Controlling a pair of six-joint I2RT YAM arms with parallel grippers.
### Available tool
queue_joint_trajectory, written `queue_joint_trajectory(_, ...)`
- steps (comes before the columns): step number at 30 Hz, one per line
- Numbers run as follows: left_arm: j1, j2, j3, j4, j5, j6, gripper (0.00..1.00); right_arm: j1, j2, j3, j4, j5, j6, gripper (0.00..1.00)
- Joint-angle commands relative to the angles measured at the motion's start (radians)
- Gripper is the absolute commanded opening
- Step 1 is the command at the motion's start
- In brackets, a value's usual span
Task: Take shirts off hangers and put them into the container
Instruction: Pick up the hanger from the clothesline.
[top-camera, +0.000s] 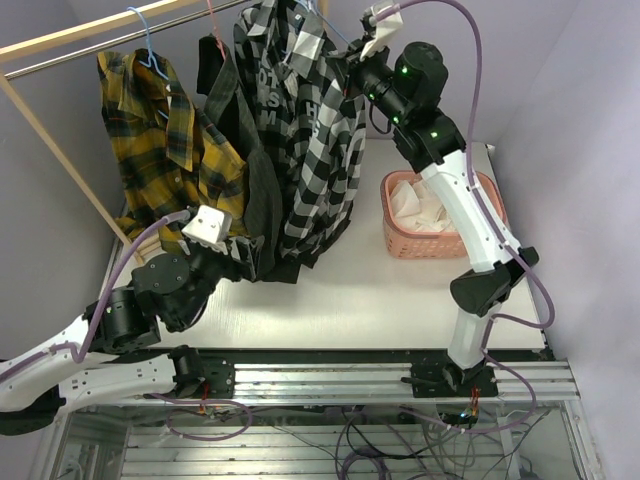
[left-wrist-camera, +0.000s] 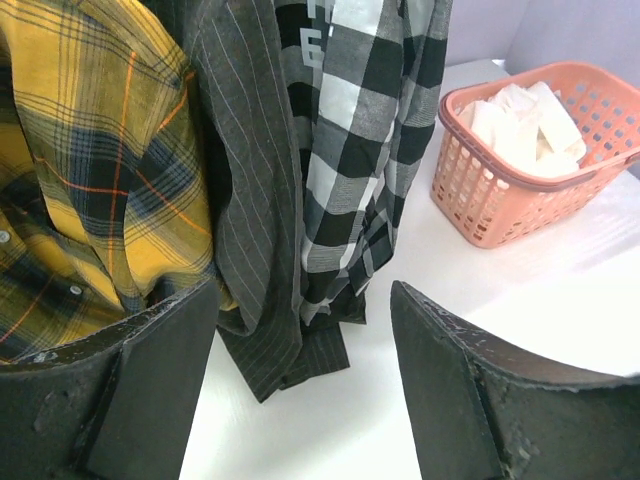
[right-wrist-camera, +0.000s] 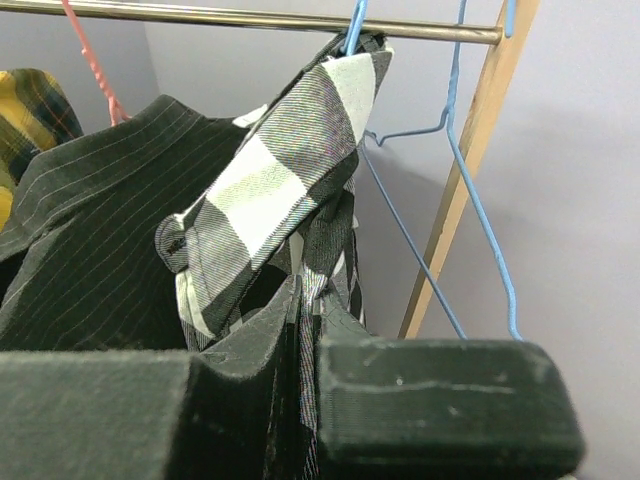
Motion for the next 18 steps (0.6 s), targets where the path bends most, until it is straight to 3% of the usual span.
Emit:
queue_joint_trajectory(1,0.005,0.002,0.037,0.064,0.023,0.010,0.80,-0.015,-0.114,0.013,0.070,-0.009,-0.017,0.00)
queue_joint_trajectory(13,0.005,-0.027,0.032,0.071,0.048,-0.016,0.77,-0.045,-0.125,0.104,-0.028,-0.082,0.020,0.00)
queue_joint_trajectory(18,0.005,-0.052,0.033,0.087,0.051,-0.002,0.78,-0.047,-0.219,0.020,-0.096,-0.072,0.004,0.00)
